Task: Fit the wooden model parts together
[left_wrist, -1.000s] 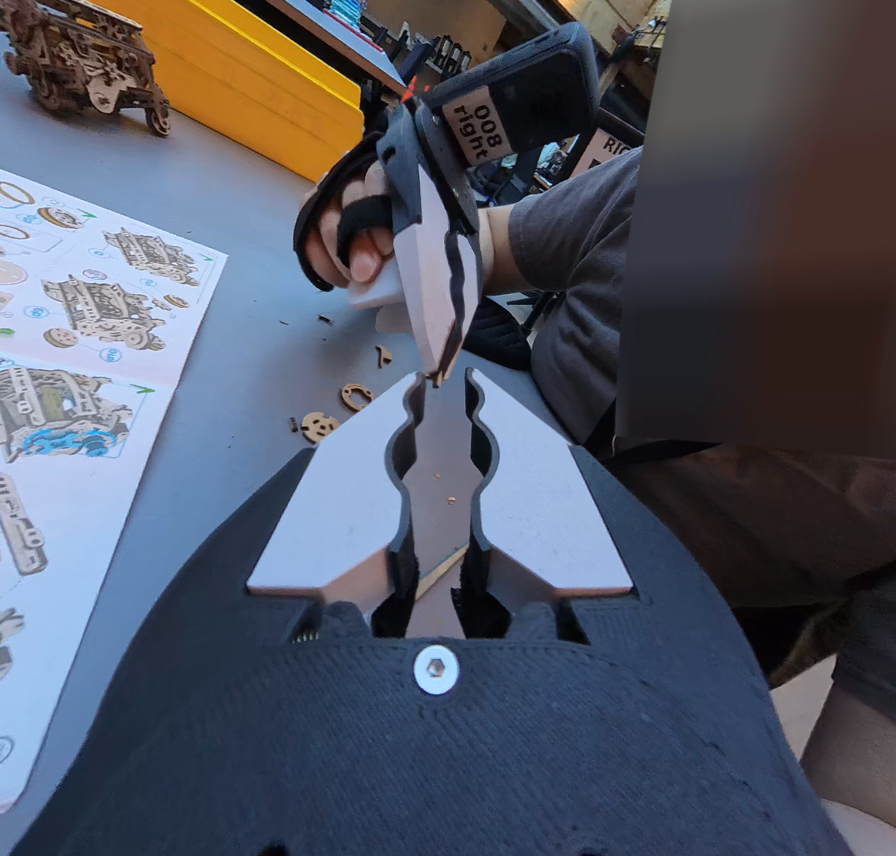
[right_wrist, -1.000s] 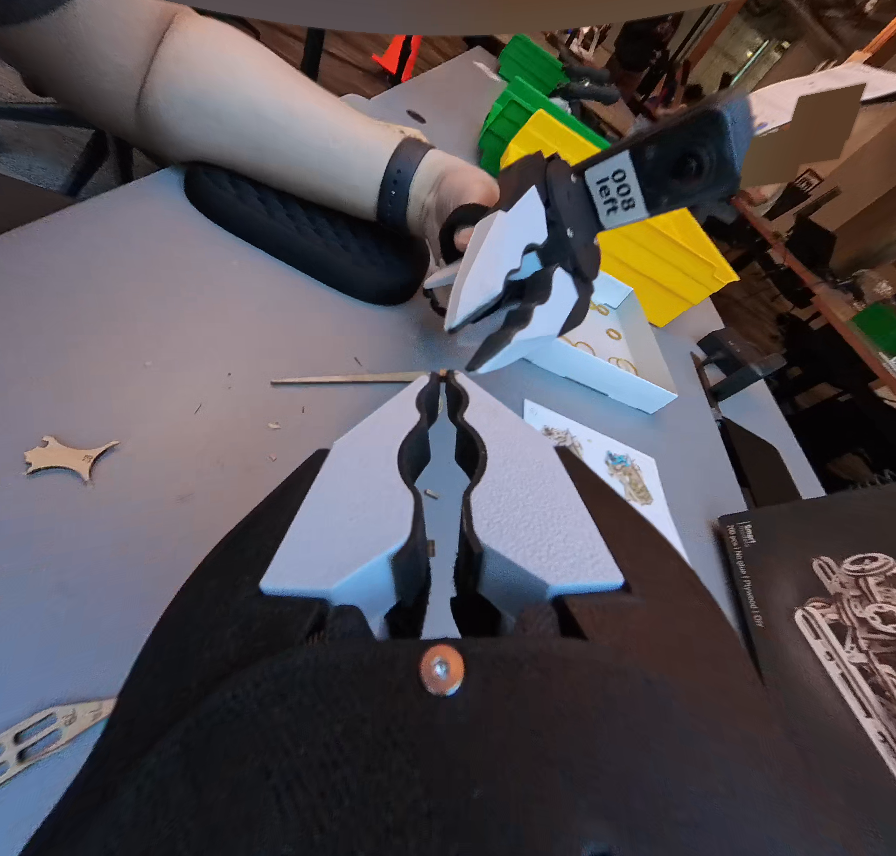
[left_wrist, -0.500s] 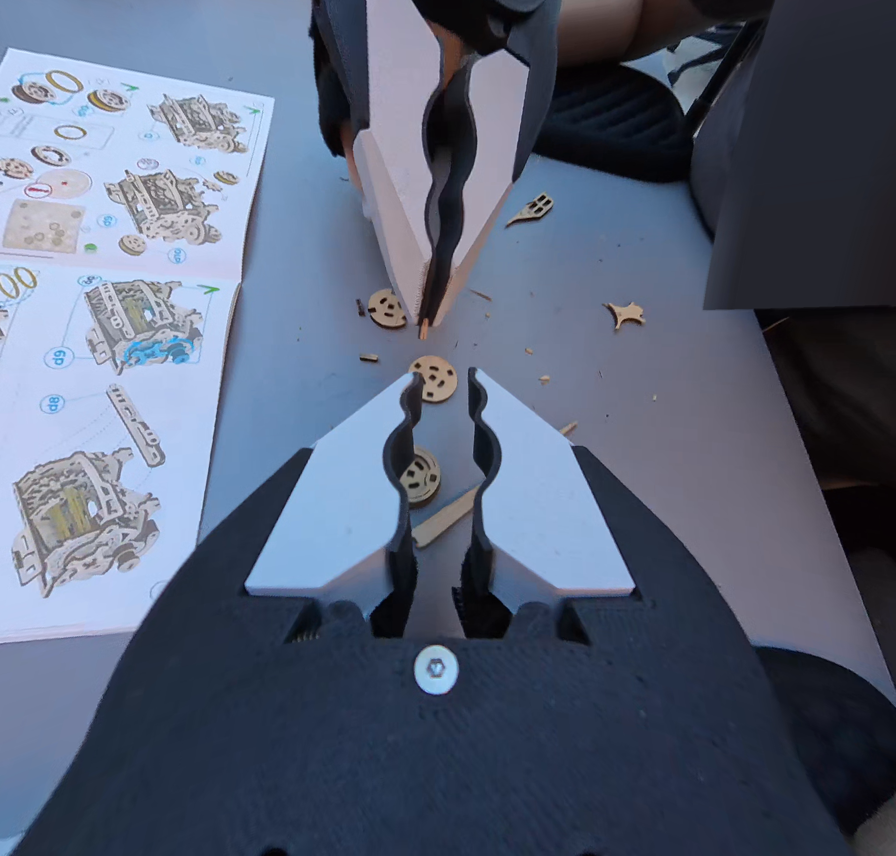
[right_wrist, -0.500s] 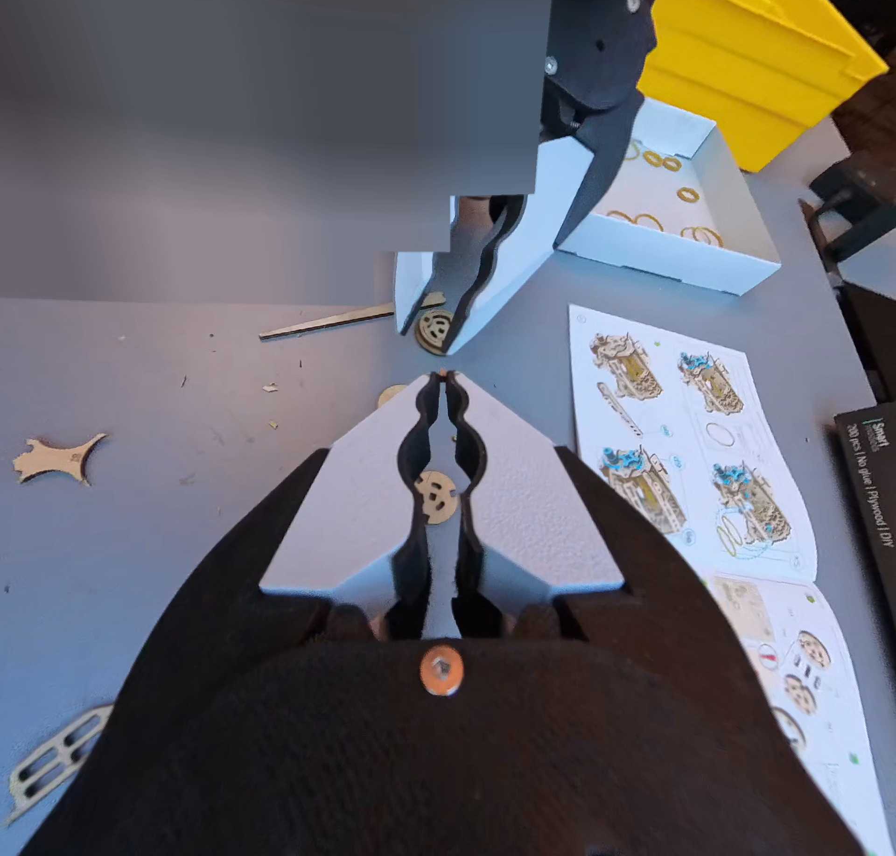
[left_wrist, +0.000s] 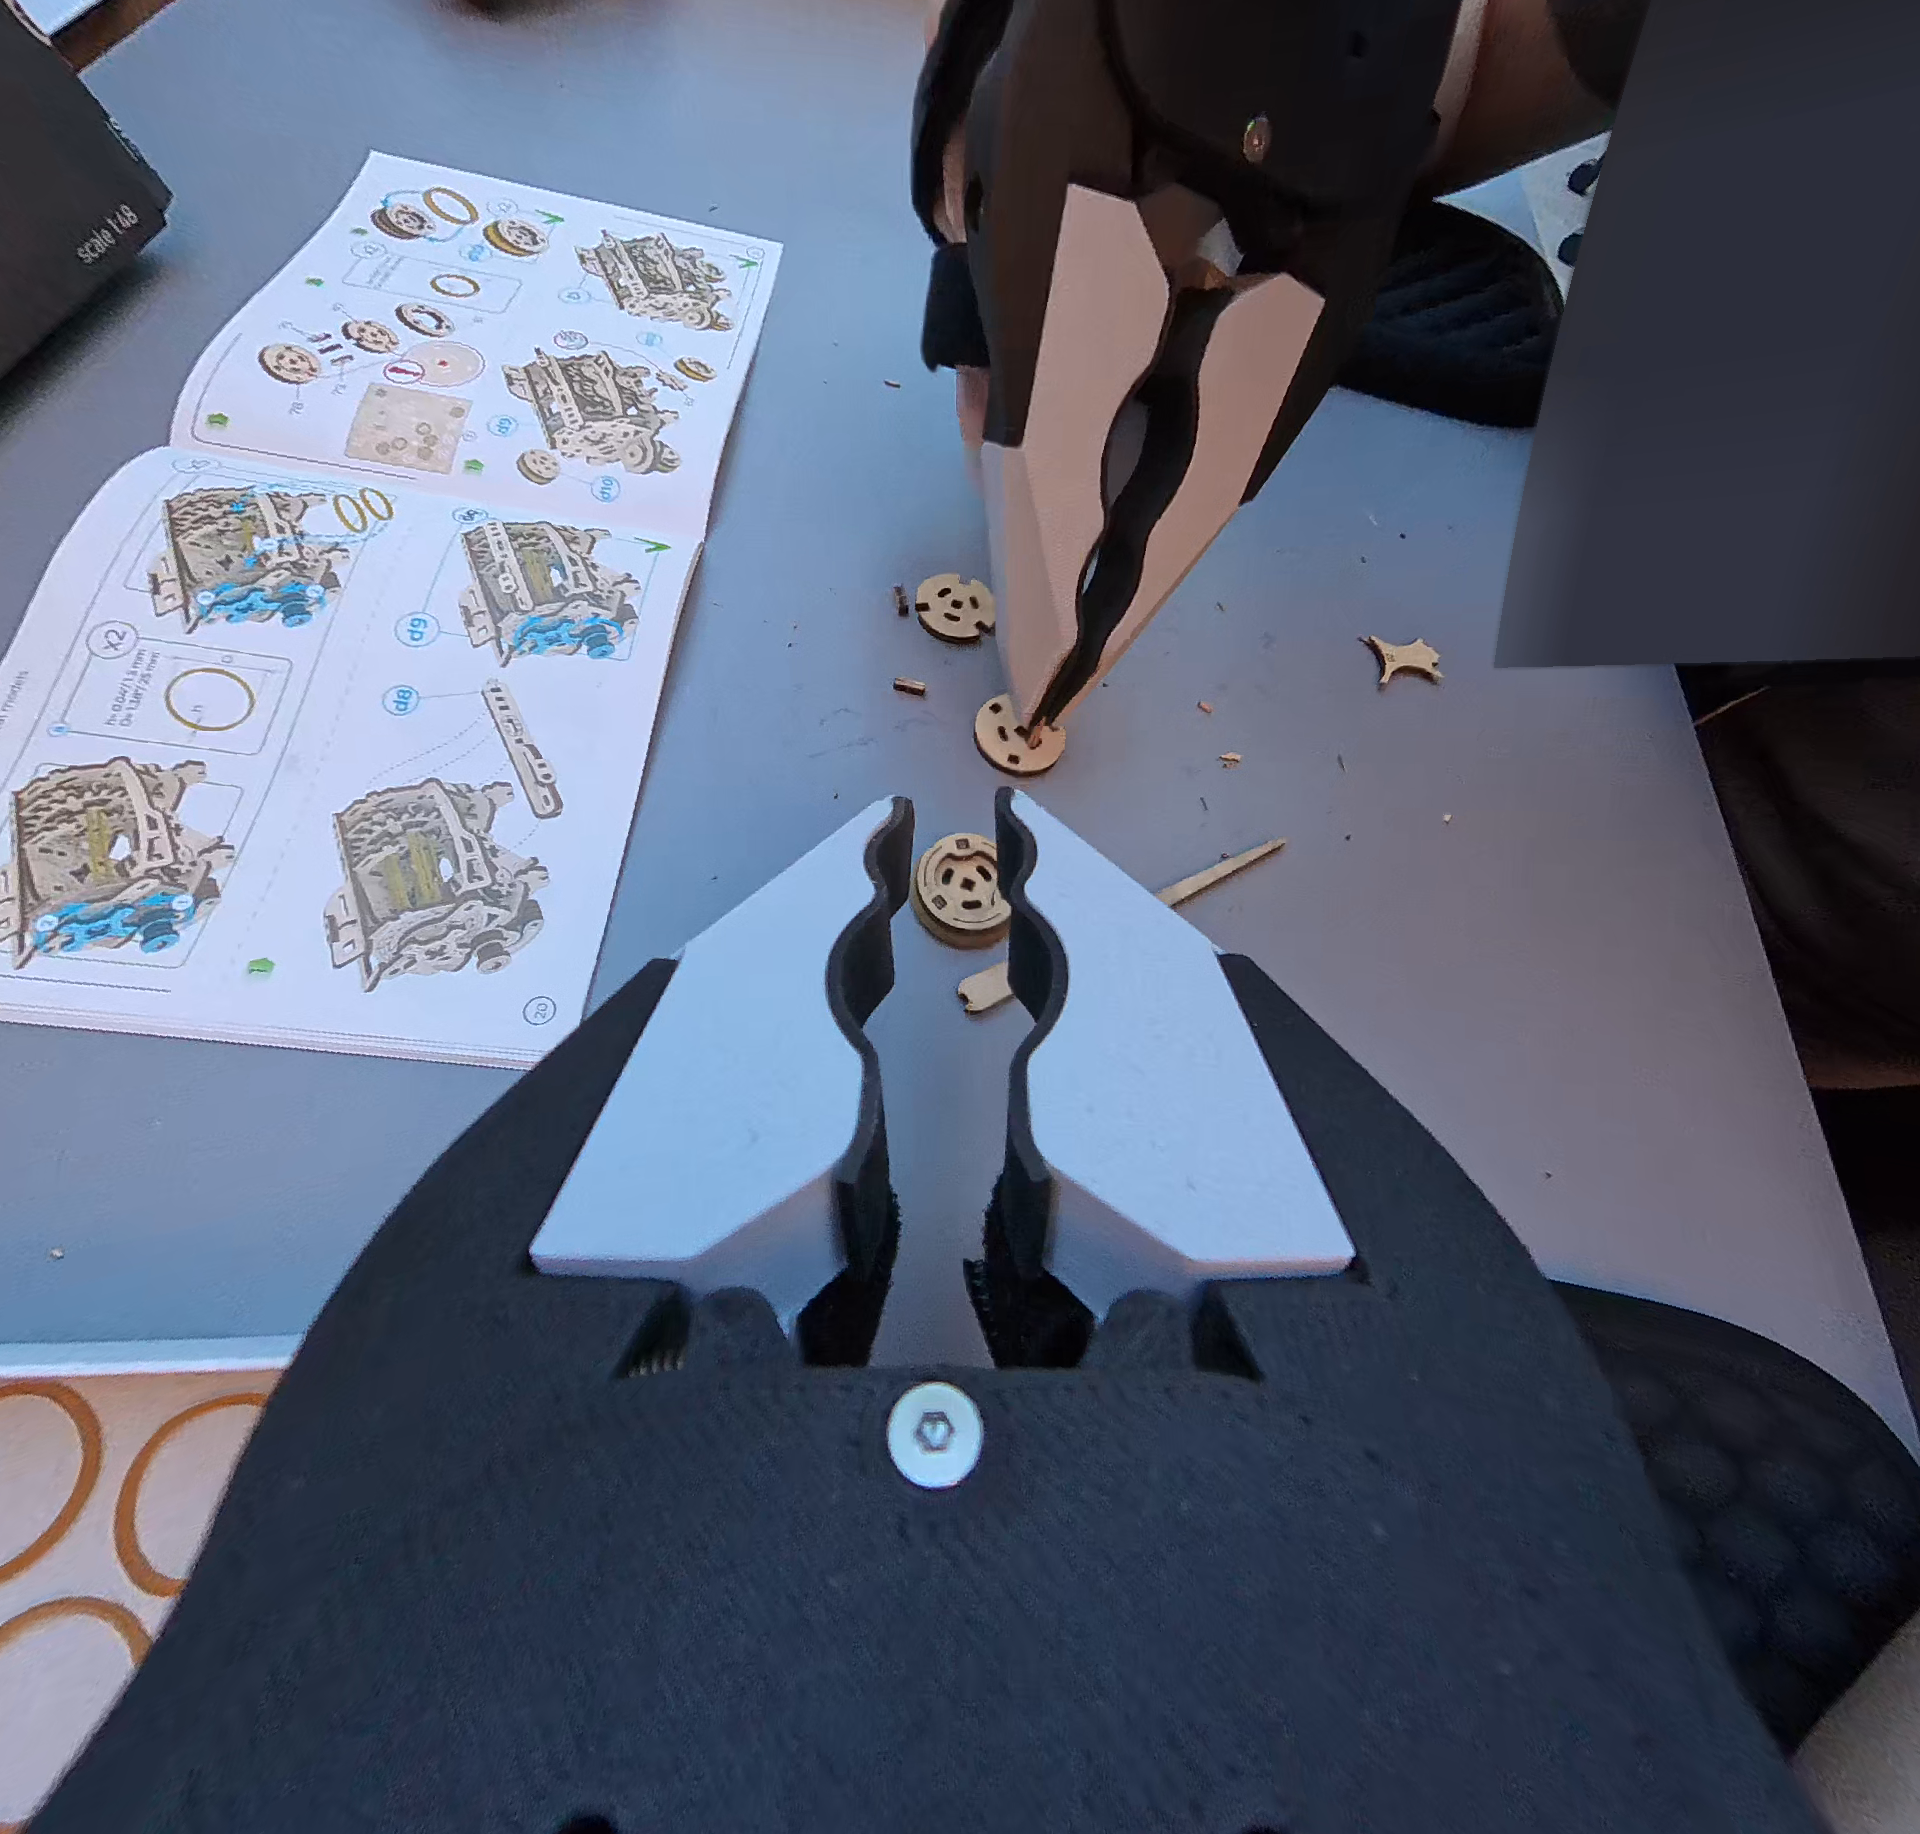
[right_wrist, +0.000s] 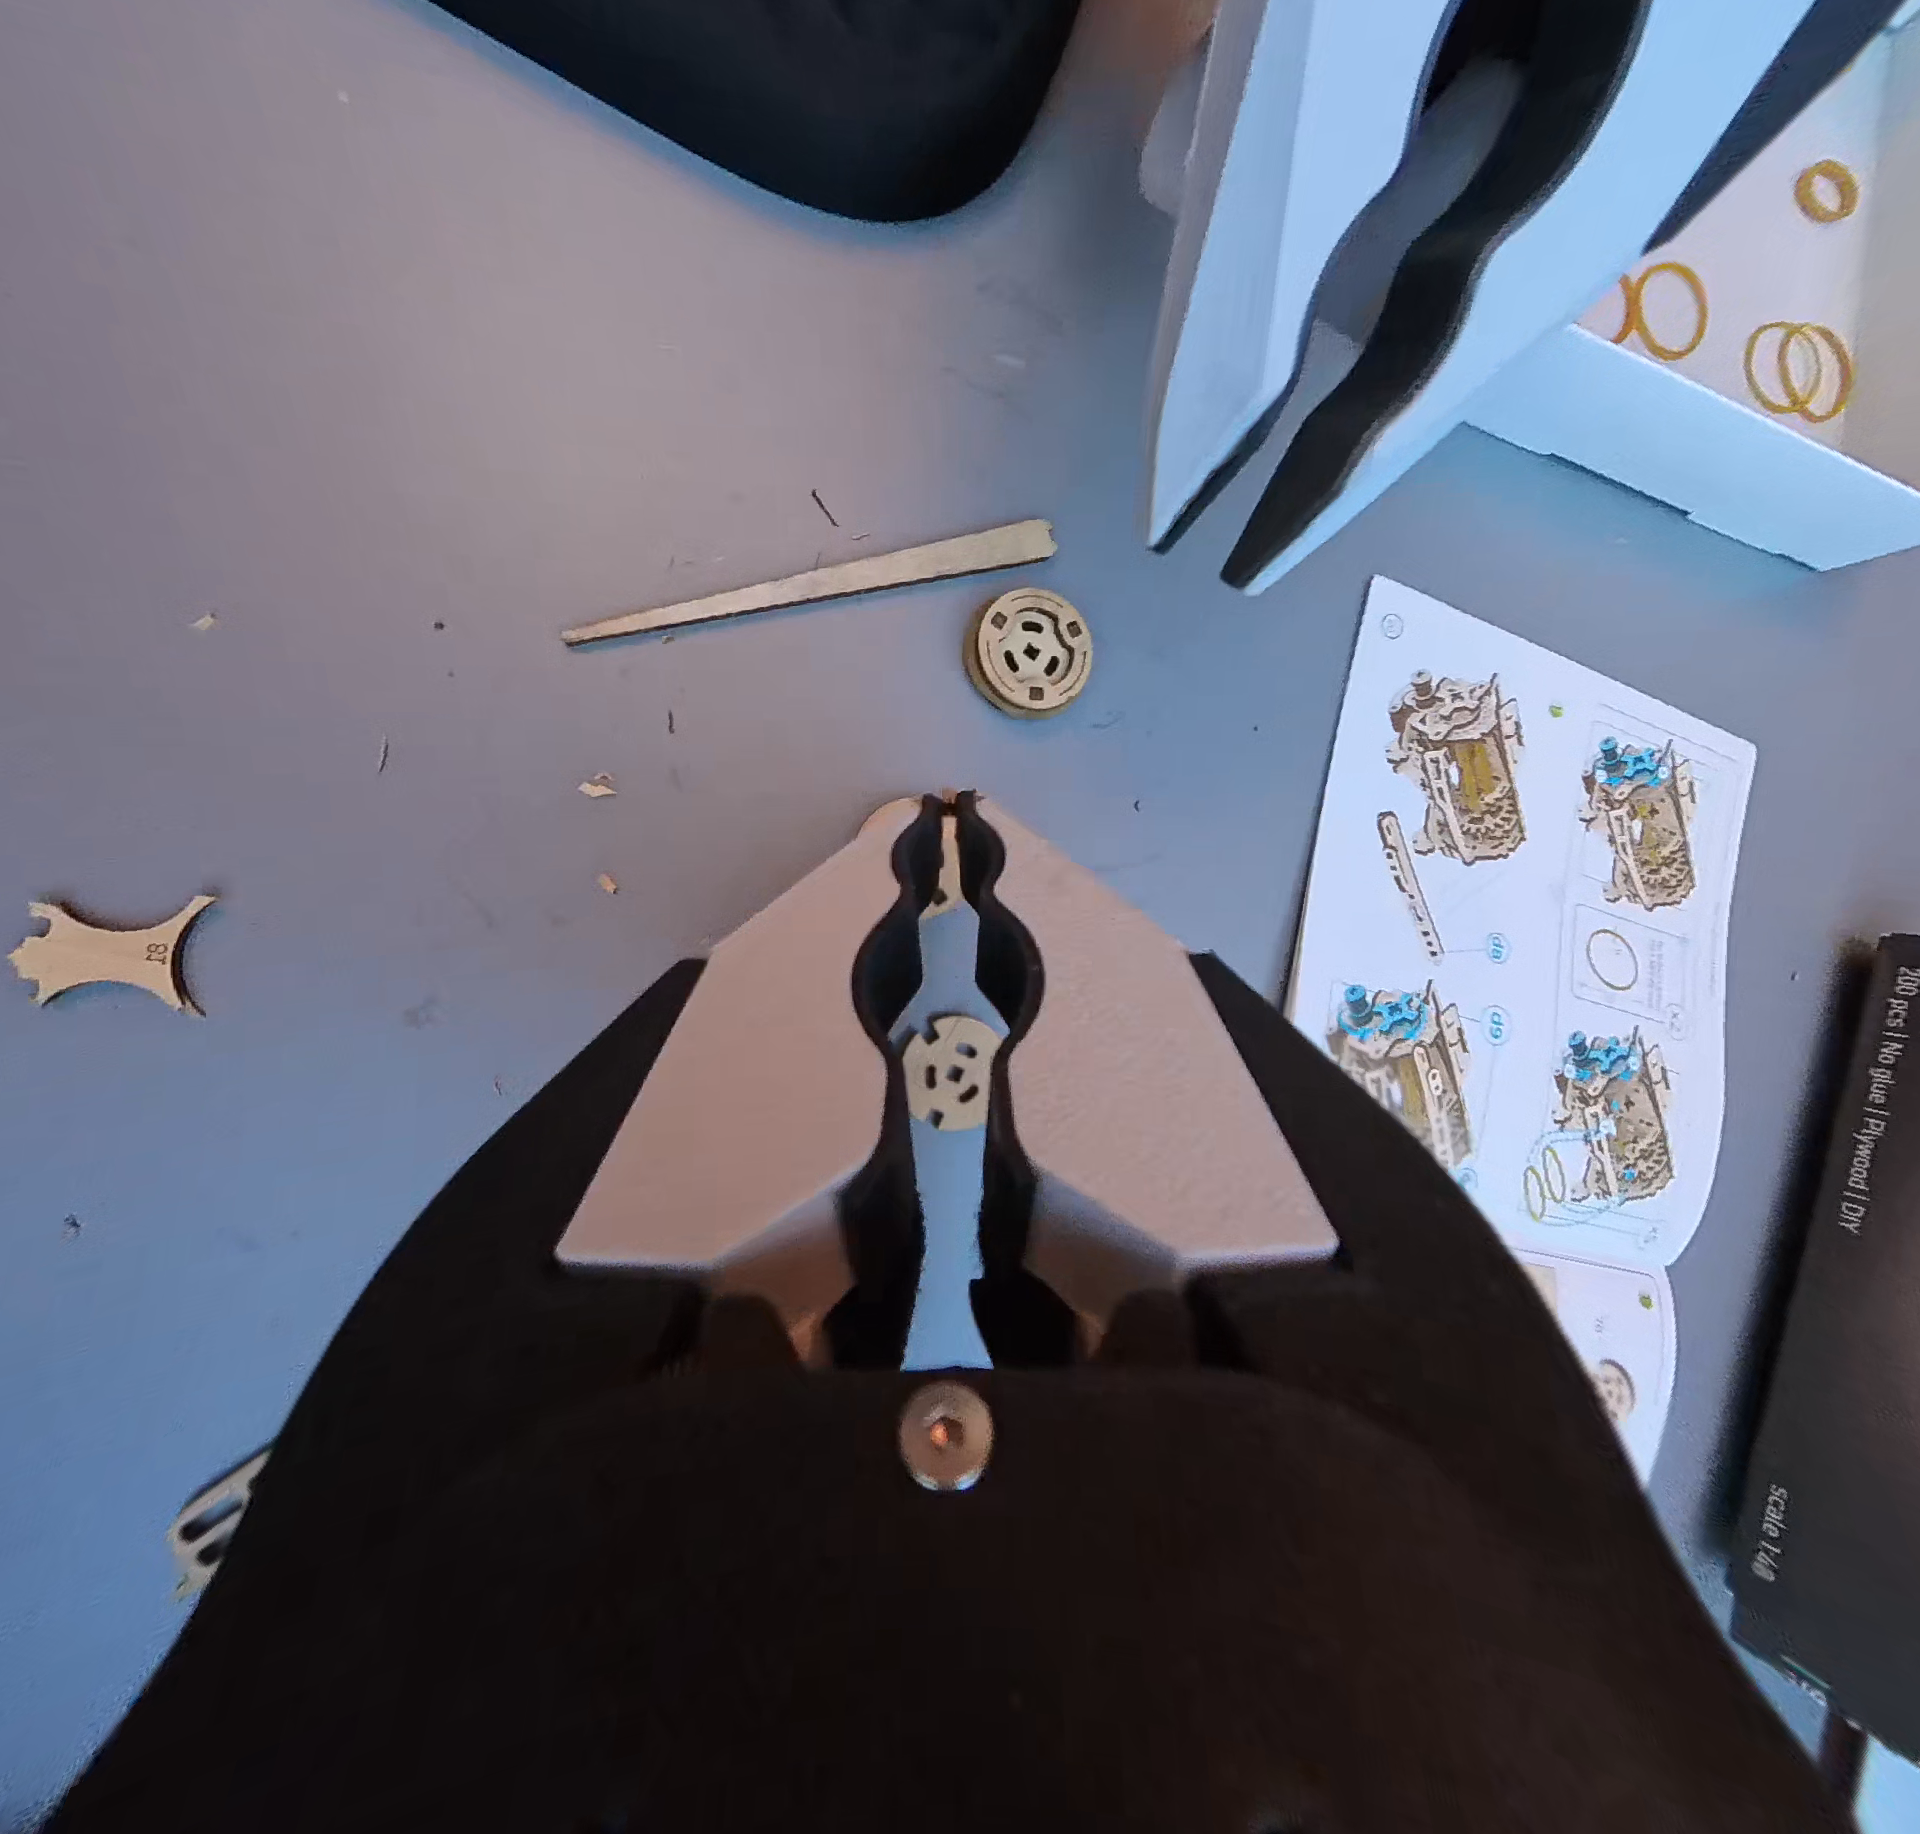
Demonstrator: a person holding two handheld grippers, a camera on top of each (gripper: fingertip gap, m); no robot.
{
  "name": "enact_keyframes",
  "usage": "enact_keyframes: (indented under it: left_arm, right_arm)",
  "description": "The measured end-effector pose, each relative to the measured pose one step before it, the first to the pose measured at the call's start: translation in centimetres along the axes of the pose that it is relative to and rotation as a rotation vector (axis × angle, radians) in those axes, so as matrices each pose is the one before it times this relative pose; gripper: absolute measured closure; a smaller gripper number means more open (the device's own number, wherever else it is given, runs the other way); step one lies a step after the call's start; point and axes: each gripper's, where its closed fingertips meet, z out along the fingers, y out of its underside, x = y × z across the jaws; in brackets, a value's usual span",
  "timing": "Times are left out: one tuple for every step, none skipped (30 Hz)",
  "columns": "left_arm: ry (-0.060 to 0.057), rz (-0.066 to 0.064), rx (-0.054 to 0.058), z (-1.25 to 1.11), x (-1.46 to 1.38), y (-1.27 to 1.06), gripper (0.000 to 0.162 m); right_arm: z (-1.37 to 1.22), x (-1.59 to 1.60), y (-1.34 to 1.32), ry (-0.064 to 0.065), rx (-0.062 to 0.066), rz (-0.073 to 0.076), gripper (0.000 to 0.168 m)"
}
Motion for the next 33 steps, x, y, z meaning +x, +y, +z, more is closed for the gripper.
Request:
enact_keyframes:
  left_arm:
    - [0.004,0.0045,-0.008,0.127,0.096,0.131,0.148]
    - [0.0033,0.0005,-0.0087,0.109,0.066,0.138,0.148]
    - [0.0029,-0.0019,-0.007,0.092,0.019,0.122,0.148]
    - [0.0065,-0.0026,-0.0037,0.075,0.084,0.077,0.148]
    - [0.0044,-0.0017,-0.0034,0.072,0.049,0.065,0.148]
    - [0.0016,0.001,-0.0018,0.094,0.029,0.006,0.148]
    - [0.0085,0.0039,0.0027,0.174,0.174,-0.112,0.148]
    - [0.0131,0.0053,-0.0006,0.272,0.268,-0.124,0.148]
    - [0.0108,0.0079,-0.0083,0.345,0.277,-0.048,0.148]
    - [0.0067,0.0128,-0.0092,0.43,0.223,-0.044,0.147]
    - [0.0067,0.0143,-0.0017,0.488,0.202,-0.171,0.147]
    - [0.008,0.0083,-0.0063,0.475,0.205,-0.073,0.146]
    - [0.003,0.003,-0.0157,0.395,0.091,0.085,0.146]
    - [-0.0064,-0.0002,-0.0113,0.297,-0.068,0.058,0.146]
    - [-0.0158,-0.0045,0.002,0.208,-0.275,-0.109,0.147]
    - [0.0035,-0.0061,0.0184,0.171,-0.031,-0.35,0.147]
    - [0.0289,-0.006,0.0259,0.123,0.385,-0.467,0.148]
    - [0.021,-0.0034,0.0256,0.071,0.293,-0.471,0.149]
    - [0.0036,-0.0004,0.0209,0.04,0.059,-0.397,0.149]
    - [-0.0034,0.0041,0.0108,-0.012,-0.048,-0.189,0.151]
    - [-0.0058,0.006,0.011,-0.042,-0.099,-0.165,0.157]
    - [-0.0073,0.0051,0.0172,-0.075,-0.149,-0.265,0.161]
    - [0.0019,0.0013,0.0212,-0.088,-0.022,-0.331,0.162]
    - [0.0072,-0.0029,0.009,-0.07,0.048,-0.119,0.162]
    - [0.0093,-0.0054,0.0101,-0.035,0.089,-0.129,0.162]
    - [0.0107,-0.0057,0.0079,-0.009,0.112,-0.109,0.162]
    - [0.01,-0.0048,0.0056,0.007,0.11,-0.066,0.162]
    - [0.0164,-0.0038,0.0057,0.004,0.202,-0.065,0.162]
    - [0.0251,-0.0054,0.0084,0.004,0.346,-0.107,0.162]
    - [0.0201,-0.0061,0.0095,-0.014,0.282,-0.134,0.162]
    - [0.0186,-0.0024,0.0092,-0.042,0.262,-0.124,0.162]
    - [0.0227,0.0001,0.011,-0.045,0.349,-0.132,0.162]
    - [0.0253,-0.0022,0.0108,-0.055,0.383,-0.133,0.162]
  right_arm:
    - [0.103,0.075,-0.105,-0.0063,-0.0084,-0.0068,0.167]
    - [0.094,0.026,-0.119,-0.0103,-0.0047,0.0003,0.167]
    - [0.081,0.173,-0.112,-0.0017,-0.002,0.0073,0.167]
    - [0.068,0.138,-0.058,-0.0022,-0.001,0.0119,0.167]
    - [0.055,-0.009,-0.059,-0.0078,0.0013,0.0133,0.167]
    - [0.012,-0.067,-0.054,-0.0055,0.0048,0.0109,0.167]
    - [0.0,-0.006,-0.007,0.0024,0.0043,0.0081,0.167]
    - [-0.053,0.056,0.045,0.0076,0.002,0.0101,0.167]
    - [-0.104,0.141,0.046,0.0095,0.0032,0.0163,0.167]
    - [-0.177,0.187,-0.098,0.0099,0.0151,0.0235,0.167]
    - [-0.263,0.087,-0.233,-0.0002,0.0269,0.0343,0.167]
    - [-0.318,-0.023,-0.311,-0.0114,0.0347,0.0426,0.167]
    - [-0.355,0.053,-0.279,-0.0094,0.0343,0.0469,0.167]
    - [-0.387,0.099,-0.245,-0.0073,0.0328,0.0424,0.167]
    - [-0.385,-0.037,-0.246,-0.0174,0.0325,0.0389,0.167]
    - [-0.352,-0.033,-0.257,-0.0165,0.0303,0.0377,0.167]
    - [-0.31,0.157,-0.241,-0.0043,0.0289,0.0333,0.167]
    - [-0.24,0.224,-0.1,0.0013,0.0171,0.0248,0.167]
    - [-0.195,0.165,-0.057,-0.0008,0.0122,0.0165,0.167]
    - [-0.157,-0.081,-0.122,-0.0151,0.0135,0.0167,0.167]
    - [-0.096,-0.135,-0.146,-0.0175,0.0138,0.0182,0.167]
    - [-0.075,-0.057,-0.18,-0.0099,0.0153,0.0166,0.167]
    - [-0.06,0.007,-0.136,-0.0061,0.013,0.0132,0.167]
    - [-0.091,-0.035,-0.123,-0.0104,0.0106,0.0102,0.167]
    - [-0.075,-0.083,-0.087,-0.0128,0.0079,0.0094,0.167]
    - [-0.071,-0.104,-0.082,-0.0137,0.0079,0.0107,0.167]
    - [-0.047,-0.099,-0.039,-0.0132,0.0068,0.0079,0.167]
    - [-0.031,-0.232,-0.078,-0.0199,0.01,-0.0041,0.167]
    - [-0.052,-0.421,-0.091,-0.0286,0.01,-0.0296,0.165]
    - [-0.14,-0.312,-0.107,-0.0182,0.0077,-0.0549,0.155]
    - [-0.272,0.096,-0.22,0.0113,0.0121,-0.0775,0.146]
    - [-0.368,-0.03,-0.327,0.0077,0.0181,-0.0943,0.145]
    - [-0.335,-0.475,-0.416,-0.0195,0.0184,-0.0992,0.149]
